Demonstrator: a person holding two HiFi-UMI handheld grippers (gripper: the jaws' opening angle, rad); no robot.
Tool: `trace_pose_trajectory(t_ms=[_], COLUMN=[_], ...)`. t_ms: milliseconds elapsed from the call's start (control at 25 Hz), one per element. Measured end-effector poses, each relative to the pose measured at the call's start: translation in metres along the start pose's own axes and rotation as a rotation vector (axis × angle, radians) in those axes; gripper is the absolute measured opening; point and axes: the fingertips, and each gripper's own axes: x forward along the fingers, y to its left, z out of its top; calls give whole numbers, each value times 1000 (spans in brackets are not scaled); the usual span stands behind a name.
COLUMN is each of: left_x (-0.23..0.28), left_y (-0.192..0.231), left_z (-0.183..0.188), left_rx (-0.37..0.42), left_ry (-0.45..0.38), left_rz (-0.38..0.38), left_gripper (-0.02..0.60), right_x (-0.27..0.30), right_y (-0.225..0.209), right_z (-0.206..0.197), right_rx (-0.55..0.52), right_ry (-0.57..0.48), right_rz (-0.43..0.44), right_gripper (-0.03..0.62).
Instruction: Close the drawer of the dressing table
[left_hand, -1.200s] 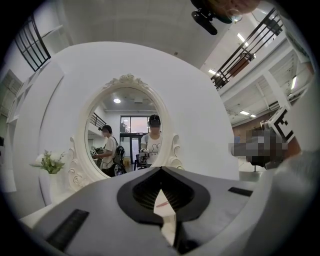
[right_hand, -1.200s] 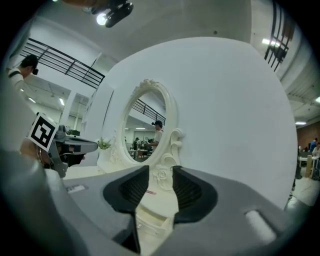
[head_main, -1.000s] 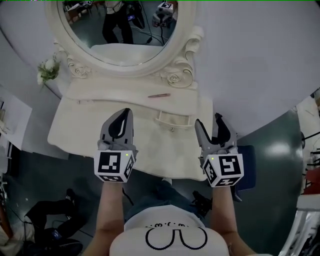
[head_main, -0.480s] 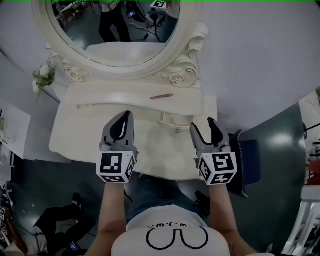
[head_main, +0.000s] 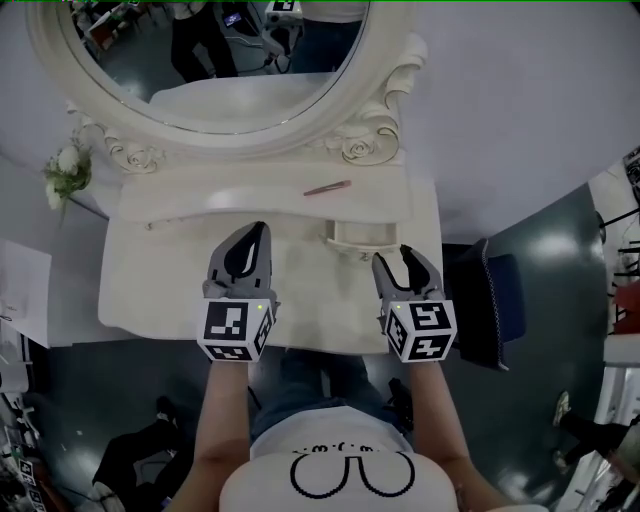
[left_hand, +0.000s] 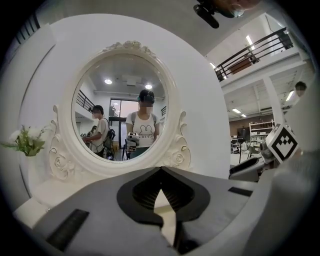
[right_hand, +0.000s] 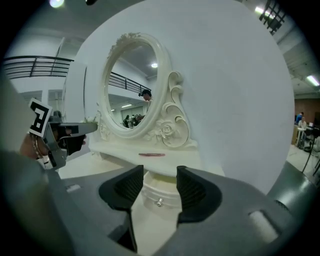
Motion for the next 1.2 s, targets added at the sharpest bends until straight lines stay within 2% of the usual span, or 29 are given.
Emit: trace_pose_trajectory(t_ms=[240,760,1080,1200], left_x=[1,1,3,6], left_y=[4,14,15,16], left_z=[-13,-30,-38,-38], left_rx=[-8,-21,-31,-32], left_ry=[29,59,71,73], left_rz=[-37,-53,-56,-55], left_gripper=[-2,-2,-2,-2], right_x=[17,64,78,80], right_y=[10,16,6,4], right_z=[-37,-107,-118,-117], right_rx=[39,118,115,100], right_ry=[98,290,307,311], right_rz=[-13,-71,-117,-121], right_gripper=[206,163,143,104])
